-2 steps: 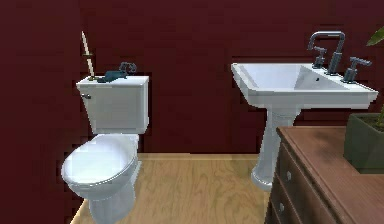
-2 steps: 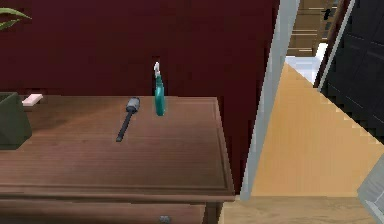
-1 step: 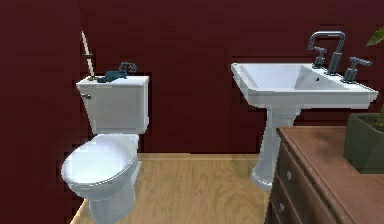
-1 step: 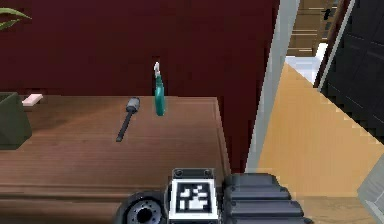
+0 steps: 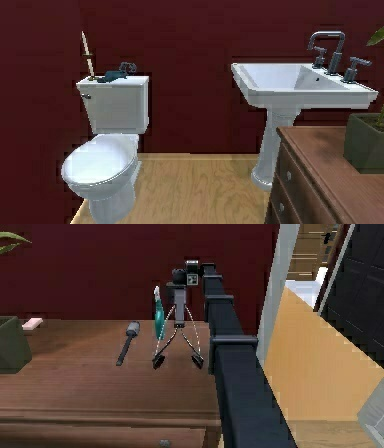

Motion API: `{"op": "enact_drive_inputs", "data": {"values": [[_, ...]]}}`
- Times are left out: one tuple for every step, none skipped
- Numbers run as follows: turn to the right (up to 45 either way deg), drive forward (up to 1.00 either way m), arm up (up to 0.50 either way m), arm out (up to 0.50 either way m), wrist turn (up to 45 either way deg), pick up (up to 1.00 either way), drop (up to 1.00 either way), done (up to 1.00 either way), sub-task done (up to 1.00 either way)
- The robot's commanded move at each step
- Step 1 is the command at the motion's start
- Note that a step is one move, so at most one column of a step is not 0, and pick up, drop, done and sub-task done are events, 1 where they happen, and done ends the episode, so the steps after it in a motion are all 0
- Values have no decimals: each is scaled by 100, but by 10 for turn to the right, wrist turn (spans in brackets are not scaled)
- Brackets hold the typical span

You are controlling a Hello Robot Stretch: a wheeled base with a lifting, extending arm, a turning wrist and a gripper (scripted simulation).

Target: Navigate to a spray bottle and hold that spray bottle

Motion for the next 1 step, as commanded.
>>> {"op": "enact_drive_inputs", "data": {"values": [[0, 0, 0, 0, 450, 0, 0, 0, 0]]}}
